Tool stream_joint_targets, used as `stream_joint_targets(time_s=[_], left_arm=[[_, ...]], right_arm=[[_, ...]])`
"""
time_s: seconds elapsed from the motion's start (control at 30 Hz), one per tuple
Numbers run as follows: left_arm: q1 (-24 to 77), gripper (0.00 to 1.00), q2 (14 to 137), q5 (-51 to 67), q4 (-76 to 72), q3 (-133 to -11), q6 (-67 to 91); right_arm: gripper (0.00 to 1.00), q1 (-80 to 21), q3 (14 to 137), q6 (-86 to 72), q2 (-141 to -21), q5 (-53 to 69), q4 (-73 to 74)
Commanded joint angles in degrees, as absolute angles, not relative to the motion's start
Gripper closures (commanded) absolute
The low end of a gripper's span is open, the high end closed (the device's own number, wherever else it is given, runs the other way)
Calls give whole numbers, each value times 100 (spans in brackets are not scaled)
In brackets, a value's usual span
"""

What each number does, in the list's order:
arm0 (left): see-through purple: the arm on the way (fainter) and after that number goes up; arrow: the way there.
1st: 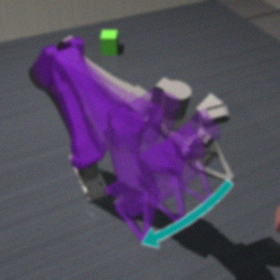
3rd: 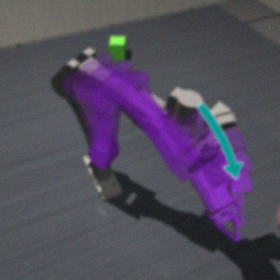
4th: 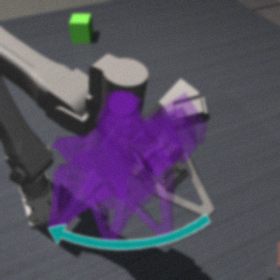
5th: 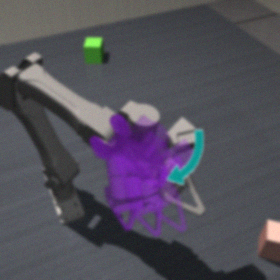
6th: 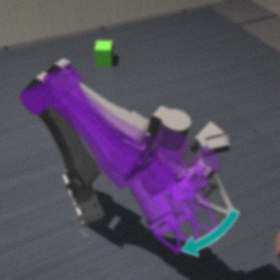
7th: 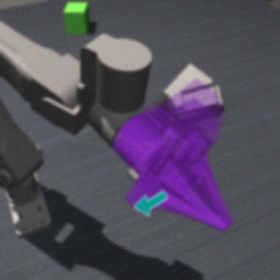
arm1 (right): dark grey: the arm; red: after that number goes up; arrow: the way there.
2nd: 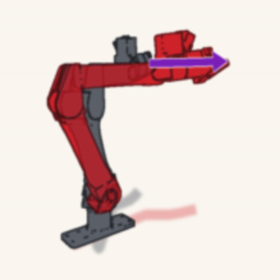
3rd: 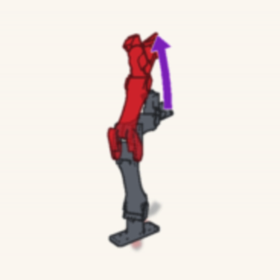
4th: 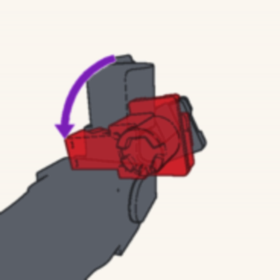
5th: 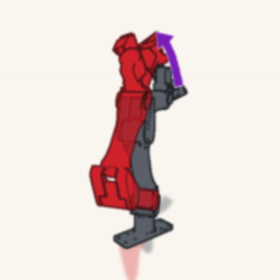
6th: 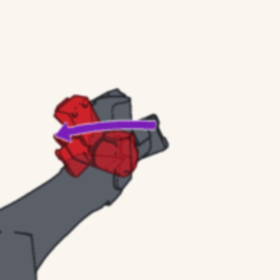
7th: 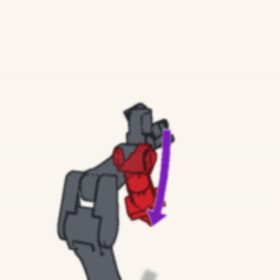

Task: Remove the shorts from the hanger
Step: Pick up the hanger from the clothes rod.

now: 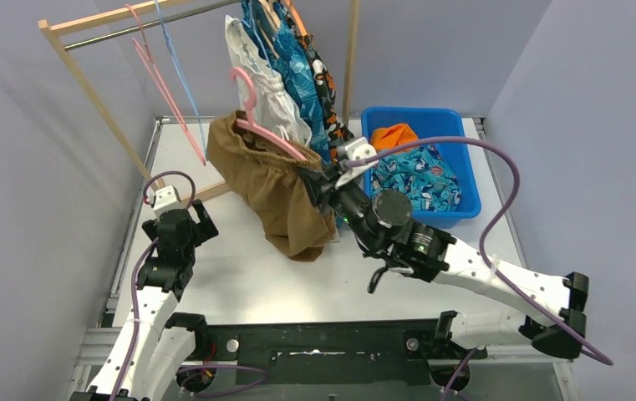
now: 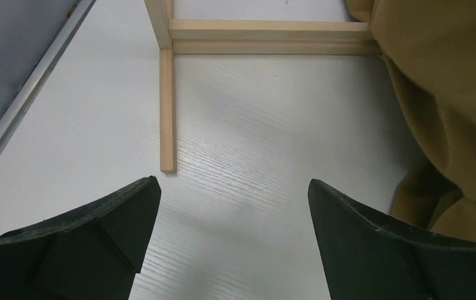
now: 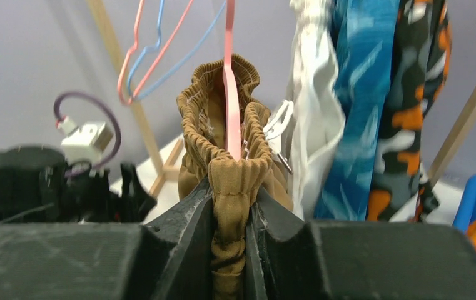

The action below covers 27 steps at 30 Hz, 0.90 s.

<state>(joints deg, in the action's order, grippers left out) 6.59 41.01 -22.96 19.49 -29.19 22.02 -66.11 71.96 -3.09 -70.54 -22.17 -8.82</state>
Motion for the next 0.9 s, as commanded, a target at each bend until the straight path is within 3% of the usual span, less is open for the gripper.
stream_joint_targets(time_s=[0.0,0.17,0.43,0.63,0.87], left_arm=[[645,10,4017,-2209,1869,-3245,2348],[659,9,3914,-1781,2254,-3353,2729],[648,5,3127,85,2638,-3411,3846],[648,6,2578,2272,1112,-2938,4619],[659,17,3212,3175,-140,-2801,5019]], right_arm=[[100,-6635,6336,-1206,-6114,-1678,-655],[100,-6616,5287,-1912,-5392,-1434,19],[100,-6383,3987,-2890,-4755,-792,-8],[100,-5927,3538,-3335,-4669,292,-480],[100,-5741,3635,-3235,-4697,947,-364]])
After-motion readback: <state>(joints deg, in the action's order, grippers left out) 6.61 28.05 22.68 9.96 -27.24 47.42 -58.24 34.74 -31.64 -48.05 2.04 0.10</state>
